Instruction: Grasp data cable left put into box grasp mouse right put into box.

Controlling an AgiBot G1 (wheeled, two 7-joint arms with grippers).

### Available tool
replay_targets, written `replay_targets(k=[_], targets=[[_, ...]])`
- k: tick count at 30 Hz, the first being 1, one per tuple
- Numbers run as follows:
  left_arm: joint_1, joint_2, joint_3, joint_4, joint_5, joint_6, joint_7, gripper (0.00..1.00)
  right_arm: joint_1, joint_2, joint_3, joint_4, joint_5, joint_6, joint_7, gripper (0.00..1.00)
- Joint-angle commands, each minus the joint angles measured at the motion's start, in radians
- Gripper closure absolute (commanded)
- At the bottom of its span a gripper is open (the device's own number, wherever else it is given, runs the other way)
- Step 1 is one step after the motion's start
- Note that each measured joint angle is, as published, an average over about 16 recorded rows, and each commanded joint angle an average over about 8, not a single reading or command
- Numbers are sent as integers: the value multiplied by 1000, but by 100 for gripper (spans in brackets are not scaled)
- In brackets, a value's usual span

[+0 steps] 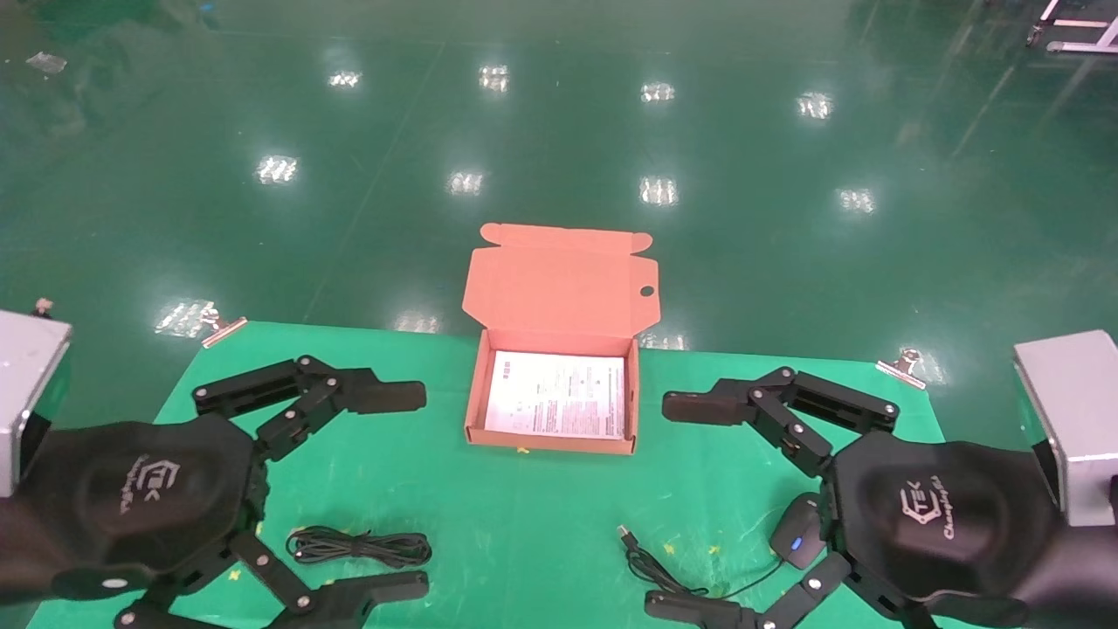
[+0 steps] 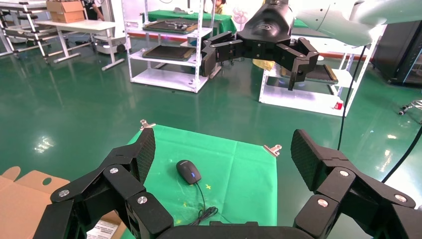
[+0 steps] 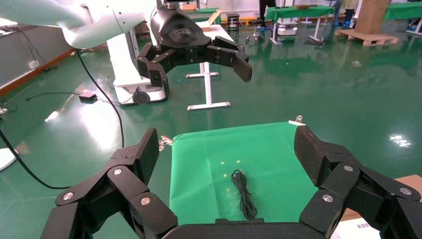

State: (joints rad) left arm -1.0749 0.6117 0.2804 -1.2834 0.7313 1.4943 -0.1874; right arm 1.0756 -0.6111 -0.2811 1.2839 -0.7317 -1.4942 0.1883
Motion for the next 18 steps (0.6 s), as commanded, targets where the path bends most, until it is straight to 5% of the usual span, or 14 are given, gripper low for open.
replay_targets(k=[1,18], targets=[[0,0,0,0,0,0,0,0,0,0,0,0,0,0,0,0],[0,0,0,0,0,0,0,0,0,0,0,0,0,0,0,0]])
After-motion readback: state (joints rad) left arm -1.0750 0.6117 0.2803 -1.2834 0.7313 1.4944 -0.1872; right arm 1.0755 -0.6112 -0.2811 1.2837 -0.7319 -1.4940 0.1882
